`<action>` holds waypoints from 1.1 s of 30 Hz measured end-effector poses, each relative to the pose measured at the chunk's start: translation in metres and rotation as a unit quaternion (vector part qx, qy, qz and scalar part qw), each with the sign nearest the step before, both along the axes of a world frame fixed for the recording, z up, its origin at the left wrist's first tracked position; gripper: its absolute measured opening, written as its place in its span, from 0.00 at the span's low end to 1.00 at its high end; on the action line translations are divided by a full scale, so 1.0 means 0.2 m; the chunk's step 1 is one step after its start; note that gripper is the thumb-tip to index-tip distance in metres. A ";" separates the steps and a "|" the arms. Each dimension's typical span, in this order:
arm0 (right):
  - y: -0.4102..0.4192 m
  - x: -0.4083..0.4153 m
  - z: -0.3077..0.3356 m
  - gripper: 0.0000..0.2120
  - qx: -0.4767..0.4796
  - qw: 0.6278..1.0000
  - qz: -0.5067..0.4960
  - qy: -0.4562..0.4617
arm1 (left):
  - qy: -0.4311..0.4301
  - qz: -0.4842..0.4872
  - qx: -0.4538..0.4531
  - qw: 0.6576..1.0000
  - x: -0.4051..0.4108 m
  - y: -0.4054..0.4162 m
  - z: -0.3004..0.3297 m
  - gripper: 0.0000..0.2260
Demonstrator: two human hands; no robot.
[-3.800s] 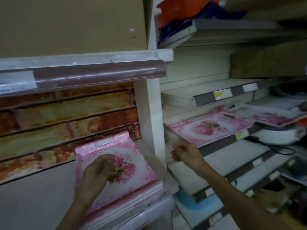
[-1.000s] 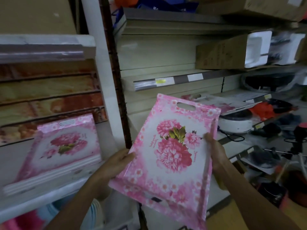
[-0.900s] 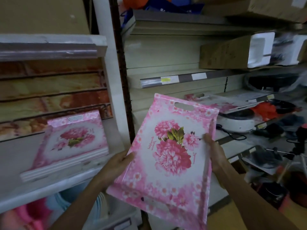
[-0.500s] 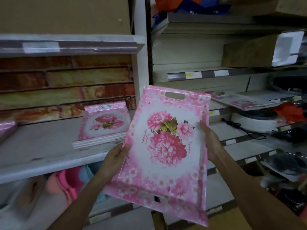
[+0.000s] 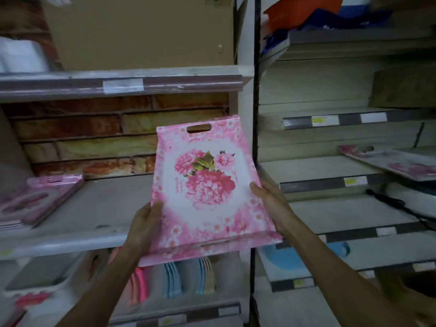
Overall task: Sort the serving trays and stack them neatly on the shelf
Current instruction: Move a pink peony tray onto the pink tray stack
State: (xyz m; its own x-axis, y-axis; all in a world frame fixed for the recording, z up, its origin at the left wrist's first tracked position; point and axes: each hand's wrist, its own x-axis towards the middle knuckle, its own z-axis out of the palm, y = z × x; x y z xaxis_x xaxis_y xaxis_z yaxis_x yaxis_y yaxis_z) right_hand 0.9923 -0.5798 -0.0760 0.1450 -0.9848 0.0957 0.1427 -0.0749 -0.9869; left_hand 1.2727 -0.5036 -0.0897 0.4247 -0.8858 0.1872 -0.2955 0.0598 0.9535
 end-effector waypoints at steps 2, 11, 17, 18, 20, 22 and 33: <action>-0.09 0.06 0.00 0.14 -0.003 1.000 -0.001 0.024 | 0.005 0.023 -0.002 1.000 0.05 -0.07 0.01 0.18; -0.50 0.25 0.06 0.14 -0.050 0.995 0.020 0.079 | -0.025 0.097 -0.005 0.995 0.23 -0.42 0.10 0.15; -0.71 0.35 0.11 0.13 -0.063 0.992 0.009 0.112 | -0.055 0.078 0.000 0.995 0.36 -0.61 0.16 0.15; -0.74 0.37 0.11 0.13 -0.064 0.990 0.007 0.124 | -0.063 0.077 0.008 0.995 0.38 -0.64 0.17 0.13; -0.81 0.41 0.09 0.13 -0.064 0.987 0.001 0.147 | -0.088 0.089 0.019 0.992 0.43 -0.71 0.16 0.13; -0.86 0.44 0.05 0.14 -0.056 0.984 -0.005 0.170 | -0.130 0.103 0.032 0.986 0.48 -0.78 0.14 0.14; -1.02 0.56 -0.21 0.13 0.000 0.970 -0.029 0.242 | -0.223 0.051 0.117 0.966 0.64 -1.08 -0.13 0.15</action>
